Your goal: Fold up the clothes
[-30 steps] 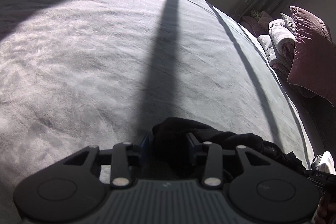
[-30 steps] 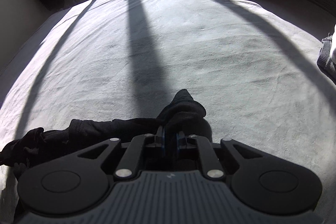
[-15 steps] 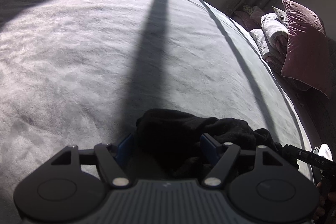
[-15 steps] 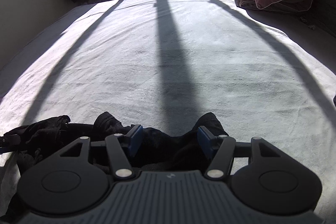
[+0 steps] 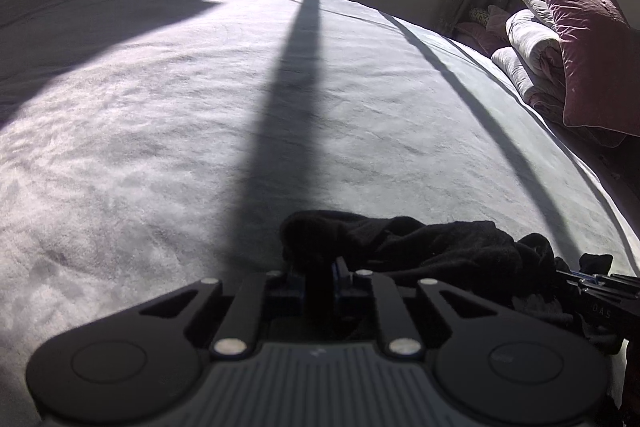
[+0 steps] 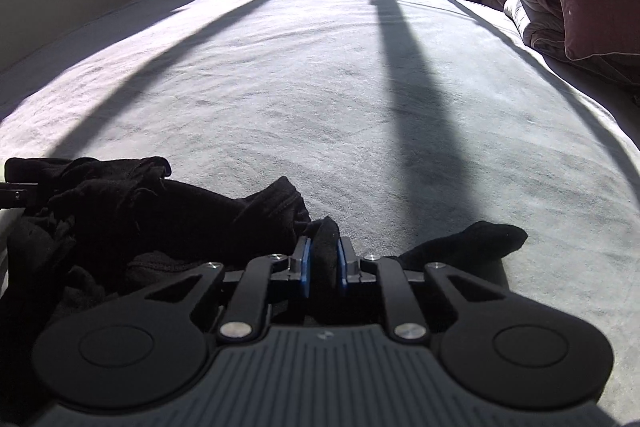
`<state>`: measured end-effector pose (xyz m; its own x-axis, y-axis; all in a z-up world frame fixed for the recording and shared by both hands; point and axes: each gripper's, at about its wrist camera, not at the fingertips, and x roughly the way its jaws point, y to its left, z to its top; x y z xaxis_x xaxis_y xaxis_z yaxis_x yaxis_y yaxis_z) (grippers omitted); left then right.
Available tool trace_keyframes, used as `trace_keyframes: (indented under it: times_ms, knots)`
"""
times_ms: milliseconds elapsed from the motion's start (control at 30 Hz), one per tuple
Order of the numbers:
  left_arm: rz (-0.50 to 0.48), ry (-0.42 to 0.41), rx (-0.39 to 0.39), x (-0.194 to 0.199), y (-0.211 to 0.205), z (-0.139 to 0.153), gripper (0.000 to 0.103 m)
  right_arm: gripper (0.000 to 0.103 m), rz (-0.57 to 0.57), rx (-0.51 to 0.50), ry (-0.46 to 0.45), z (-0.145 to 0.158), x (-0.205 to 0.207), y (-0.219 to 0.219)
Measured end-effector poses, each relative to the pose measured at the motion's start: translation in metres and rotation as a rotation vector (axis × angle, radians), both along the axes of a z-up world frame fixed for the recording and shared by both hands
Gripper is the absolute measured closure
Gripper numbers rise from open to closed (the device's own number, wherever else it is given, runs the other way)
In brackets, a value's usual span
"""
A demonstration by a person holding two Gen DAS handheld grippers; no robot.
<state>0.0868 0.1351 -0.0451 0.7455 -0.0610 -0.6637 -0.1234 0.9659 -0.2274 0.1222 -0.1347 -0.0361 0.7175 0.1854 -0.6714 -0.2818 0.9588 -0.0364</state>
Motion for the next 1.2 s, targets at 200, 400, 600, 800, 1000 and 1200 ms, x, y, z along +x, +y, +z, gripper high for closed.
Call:
trace_keyframes:
  times_ms: [200,400,600,800,1000,1200]
  knots:
    - [0.025,-0.039,0.081,0.011,-0.019,0.023,0.095,0.096,-0.063,-0.066,-0.122,0.024,-0.007,-0.021]
    - [0.005,-0.114,0.157,0.042,-0.042,0.048,0.096,0.096,-0.136,-0.099,-0.231,0.051,0.009,-0.039]
    - [-0.012,-0.18,0.268,0.078,-0.06,0.058,0.096,0.096,-0.197,-0.113,-0.278,0.061,0.042,-0.044]
    - [0.01,-0.137,0.387,0.111,-0.067,0.026,0.096,0.096,-0.233,-0.093,-0.245,0.041,0.071,-0.041]
    - [0.021,-0.101,0.414,0.121,-0.058,-0.017,0.095,0.096,-0.24,-0.106,-0.172,0.001,0.084,-0.031]
    - [0.023,-0.108,0.455,0.119,-0.063,-0.019,0.093,0.094,-0.257,-0.106,-0.142,-0.016,0.086,-0.027]
